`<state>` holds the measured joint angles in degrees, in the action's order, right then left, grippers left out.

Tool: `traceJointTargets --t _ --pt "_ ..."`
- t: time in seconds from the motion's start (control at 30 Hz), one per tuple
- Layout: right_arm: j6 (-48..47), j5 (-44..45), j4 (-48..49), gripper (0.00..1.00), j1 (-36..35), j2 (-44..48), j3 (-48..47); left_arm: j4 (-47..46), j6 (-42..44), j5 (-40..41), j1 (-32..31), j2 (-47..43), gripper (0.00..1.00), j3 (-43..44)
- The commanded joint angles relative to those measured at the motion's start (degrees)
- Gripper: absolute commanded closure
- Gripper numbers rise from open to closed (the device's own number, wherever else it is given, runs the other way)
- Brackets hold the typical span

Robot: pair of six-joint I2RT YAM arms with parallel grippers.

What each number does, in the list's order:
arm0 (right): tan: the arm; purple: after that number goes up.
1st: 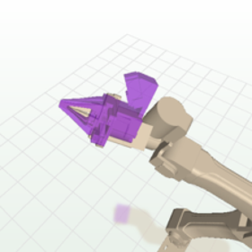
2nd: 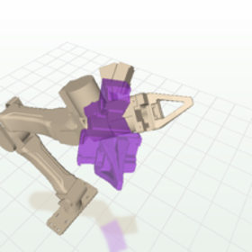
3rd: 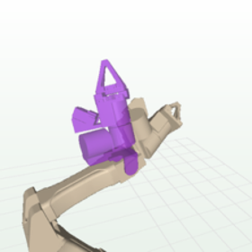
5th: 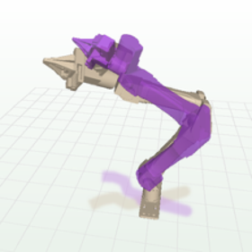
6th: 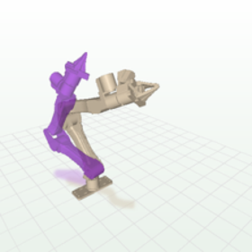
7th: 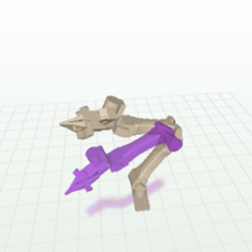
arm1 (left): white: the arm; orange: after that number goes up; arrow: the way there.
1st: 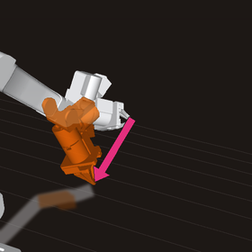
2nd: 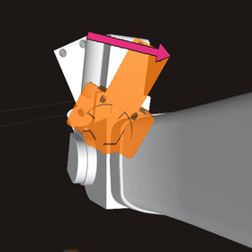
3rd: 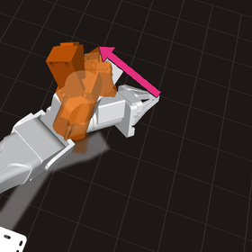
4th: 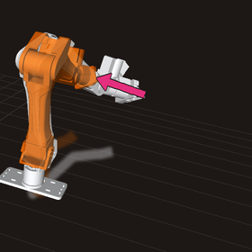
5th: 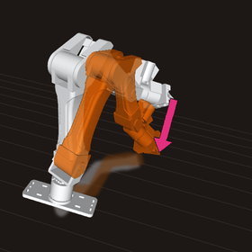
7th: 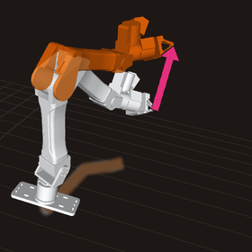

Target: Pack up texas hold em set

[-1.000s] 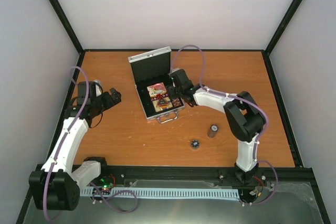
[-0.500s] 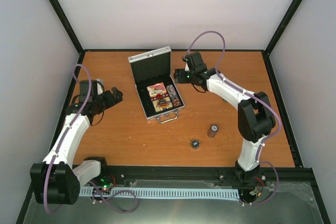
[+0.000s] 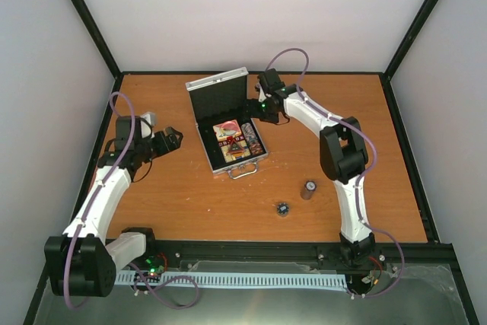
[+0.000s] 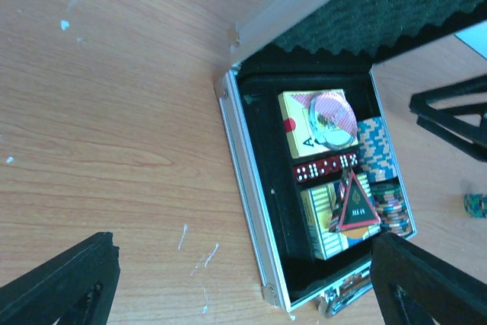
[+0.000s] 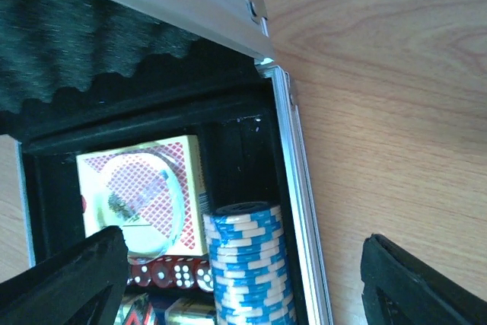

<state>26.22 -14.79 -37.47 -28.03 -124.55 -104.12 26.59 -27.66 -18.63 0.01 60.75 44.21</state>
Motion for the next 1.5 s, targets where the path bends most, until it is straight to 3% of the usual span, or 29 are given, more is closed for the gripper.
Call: traceJointTargets --t 0.0,0.23,0.6,0.93,1.37,1.47 --pt "1.8 -0.2 -6.6 0.17 0.3 -3.9 -4.4 -2.4 2.3 -4.2 0.2 -0.2 0.09 -1.1" --pt "3.1 1.8 -10.0 0.18 0.5 -8.1 -8.7 -8.1 4.1 -13.7 -0.6 1.0 0.15 -3.9" --pt "4.0 1.3 -10.9 0.19 0.4 -10.7 -11.4 -14.5 3.6 -18.0 -7.7 11.0 0.28 -5.9" --pt "3.9 1.4 -13.1 0.19 0.6 -14.5 -16.2 -18.0 4.4 -19.6 -8.1 19.2 0.32 -6.1" --pt "4.3 1.8 -13.4 0.2 0.5 -11.0 -9.5 -23.8 3.4 -22.9 -9.0 27.9 0.38 -6.5" --pt "4.6 1.6 -13.2 0.21 0.5 -9.6 -6.6 -23.6 3.4 -23.4 -9.1 30.8 0.43 -5.1"
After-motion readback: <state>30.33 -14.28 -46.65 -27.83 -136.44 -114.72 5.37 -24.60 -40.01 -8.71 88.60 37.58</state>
